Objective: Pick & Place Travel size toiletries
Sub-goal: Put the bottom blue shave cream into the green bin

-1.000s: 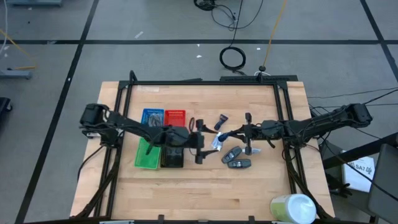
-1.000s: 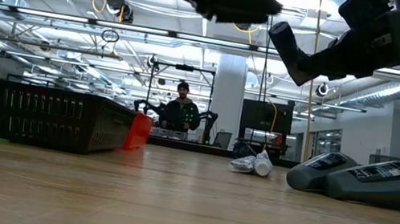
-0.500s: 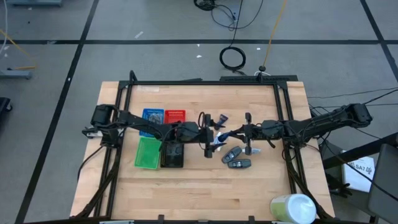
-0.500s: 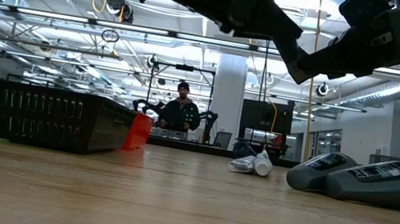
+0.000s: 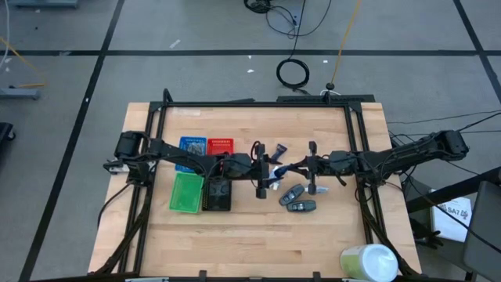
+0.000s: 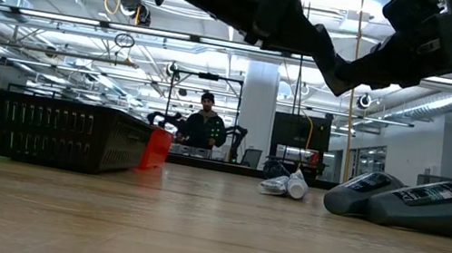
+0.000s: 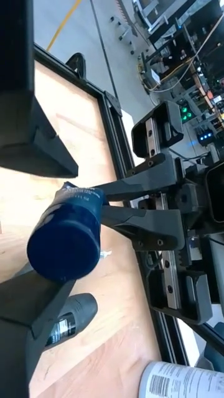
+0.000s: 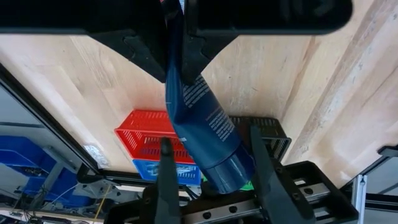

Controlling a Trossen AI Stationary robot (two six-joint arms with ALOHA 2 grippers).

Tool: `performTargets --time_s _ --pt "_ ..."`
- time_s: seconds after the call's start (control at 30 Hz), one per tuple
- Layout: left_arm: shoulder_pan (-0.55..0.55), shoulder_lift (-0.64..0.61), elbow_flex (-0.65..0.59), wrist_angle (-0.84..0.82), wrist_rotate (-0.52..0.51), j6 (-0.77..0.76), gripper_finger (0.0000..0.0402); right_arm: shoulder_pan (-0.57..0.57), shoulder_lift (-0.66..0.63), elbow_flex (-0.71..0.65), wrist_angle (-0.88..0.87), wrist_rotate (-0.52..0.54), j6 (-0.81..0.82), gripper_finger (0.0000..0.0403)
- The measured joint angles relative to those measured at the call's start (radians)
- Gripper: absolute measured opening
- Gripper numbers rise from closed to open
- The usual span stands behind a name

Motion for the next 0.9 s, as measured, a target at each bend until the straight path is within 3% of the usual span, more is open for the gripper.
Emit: performTargets --time_s 0.53,0.77,0.9 --pt "-0.001 0.000 -0.002 0.031 -0.005 -0.003 0.0120 0.000 -0.001 0.000 -0.005 0.004 0.034 0.0030" --pt "-0.006 -0.035 -0.002 0.035 -0.017 0.031 0.0116 0.000 -0.001 0.001 -0.015 -0.003 0.062 0.0102" --pt "-0.020 -0.098 -0.002 -0.045 -0.091 0.051 0.0116 0.010 -0.003 -0.001 -0.049 -0.011 0.074 0.0161"
